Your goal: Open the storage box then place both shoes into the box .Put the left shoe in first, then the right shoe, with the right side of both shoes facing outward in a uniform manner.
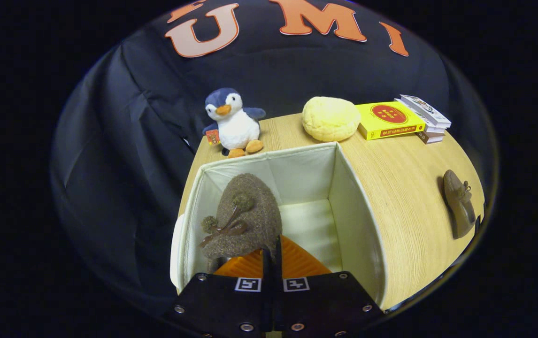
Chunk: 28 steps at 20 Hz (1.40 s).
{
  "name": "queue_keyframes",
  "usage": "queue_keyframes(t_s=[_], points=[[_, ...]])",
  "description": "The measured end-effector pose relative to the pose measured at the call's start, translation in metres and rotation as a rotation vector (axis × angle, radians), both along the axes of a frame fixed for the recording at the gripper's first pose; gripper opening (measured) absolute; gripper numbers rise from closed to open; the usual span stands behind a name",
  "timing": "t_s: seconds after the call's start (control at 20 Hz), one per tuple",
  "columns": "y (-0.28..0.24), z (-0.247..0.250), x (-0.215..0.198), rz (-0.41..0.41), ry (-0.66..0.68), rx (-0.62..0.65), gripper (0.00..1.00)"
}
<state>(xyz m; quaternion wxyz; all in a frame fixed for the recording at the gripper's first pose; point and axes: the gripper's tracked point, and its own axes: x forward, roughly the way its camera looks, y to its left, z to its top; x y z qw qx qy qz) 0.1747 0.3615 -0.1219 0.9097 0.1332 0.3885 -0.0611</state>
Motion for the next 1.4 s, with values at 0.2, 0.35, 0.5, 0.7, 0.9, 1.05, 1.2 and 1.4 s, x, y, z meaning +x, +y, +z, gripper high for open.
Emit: queue_keyframes(t_s=[0.2,0.35,0.5,0.7,0.9,1.05,1.2,1.4], points=[[0.006,-0.017,-0.004,-0.013,0.059,0.000,0.03],[0.011,-0.020,-0.007,-0.003,0.079,0.004,0.08],[0.008,-0.008,-0.009,0.005,0.052,-0.006,0.30],[-0.006,0.015,-0.013,0.010,-0.003,-0.017,0.84],[-0.038,0.043,-0.023,0.018,-0.087,-0.044,0.99],[-0.063,0.064,-0.032,0.010,-0.150,0.013,0.99],[-0.110,0.083,-0.046,-0.011,-0.202,-0.010,0.99],[-0.174,0.086,-0.069,-0.029,-0.219,-0.057,0.99]])
